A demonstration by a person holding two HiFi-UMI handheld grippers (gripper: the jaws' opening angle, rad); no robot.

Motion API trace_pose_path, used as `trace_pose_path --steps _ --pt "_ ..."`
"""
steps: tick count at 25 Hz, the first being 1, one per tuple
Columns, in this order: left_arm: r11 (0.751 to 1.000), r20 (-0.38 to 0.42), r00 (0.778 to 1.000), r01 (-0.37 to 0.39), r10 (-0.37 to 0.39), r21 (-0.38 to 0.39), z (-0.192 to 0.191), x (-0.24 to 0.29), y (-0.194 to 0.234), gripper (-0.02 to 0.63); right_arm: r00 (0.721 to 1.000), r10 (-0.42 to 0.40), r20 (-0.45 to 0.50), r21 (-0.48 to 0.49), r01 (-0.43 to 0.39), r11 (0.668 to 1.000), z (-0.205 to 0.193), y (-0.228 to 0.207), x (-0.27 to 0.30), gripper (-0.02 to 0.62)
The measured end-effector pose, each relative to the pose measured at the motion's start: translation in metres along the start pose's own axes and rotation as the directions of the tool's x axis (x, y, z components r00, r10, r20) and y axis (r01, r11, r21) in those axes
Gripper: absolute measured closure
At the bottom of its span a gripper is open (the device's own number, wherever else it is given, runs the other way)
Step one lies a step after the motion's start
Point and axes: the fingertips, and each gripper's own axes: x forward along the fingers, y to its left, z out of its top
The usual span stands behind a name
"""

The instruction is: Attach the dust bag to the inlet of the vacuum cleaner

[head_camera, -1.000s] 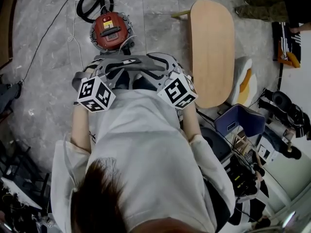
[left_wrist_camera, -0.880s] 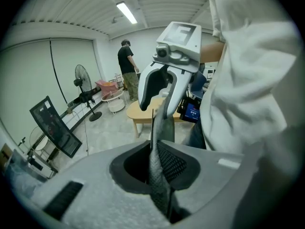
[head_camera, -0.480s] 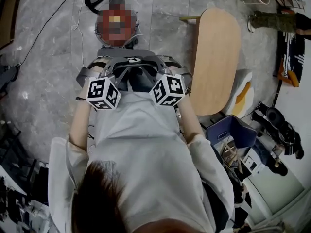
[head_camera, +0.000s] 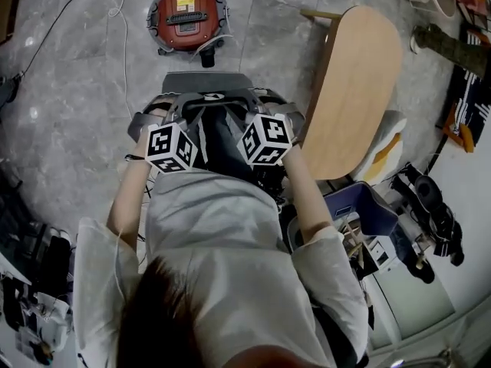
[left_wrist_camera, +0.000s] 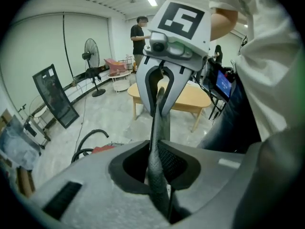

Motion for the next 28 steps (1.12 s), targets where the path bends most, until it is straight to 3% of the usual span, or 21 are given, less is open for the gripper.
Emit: trace_pose_path --steps 5,10,22,28 --pt "0.998 -0.022 0.998 0.054 -0.055 -0.041 -0.028 0.047 -0.014 0.563 1.000 0.031 0.004 0.050 -0.031 0.998 -0.034 0.010 0.043 0.561" --pt "0.996 -0.029 0.997 0.070 -0.071 -0.062 -0.057 0.096 -0.022 0.563 0.999 0.043 -0.009 0.037 -0.043 0.998 -0.068 0.013 0.089 0.561" --pt "0.993 -0.073 0.997 0.030 -0.038 -0.113 -0.138 0.193 -0.016 0.563 0.998 0.067 -0.017 -0.020 -0.067 0.998 -0.123 0.005 0.205 0.563" --pt "0.992 -0.091 0.995 0.026 -0.037 -0.123 -0.168 0.239 -0.010 0.563 0.998 0.025 -0.054 -0.022 -0.026 0.999 -0.152 -0.004 0.251 0.561"
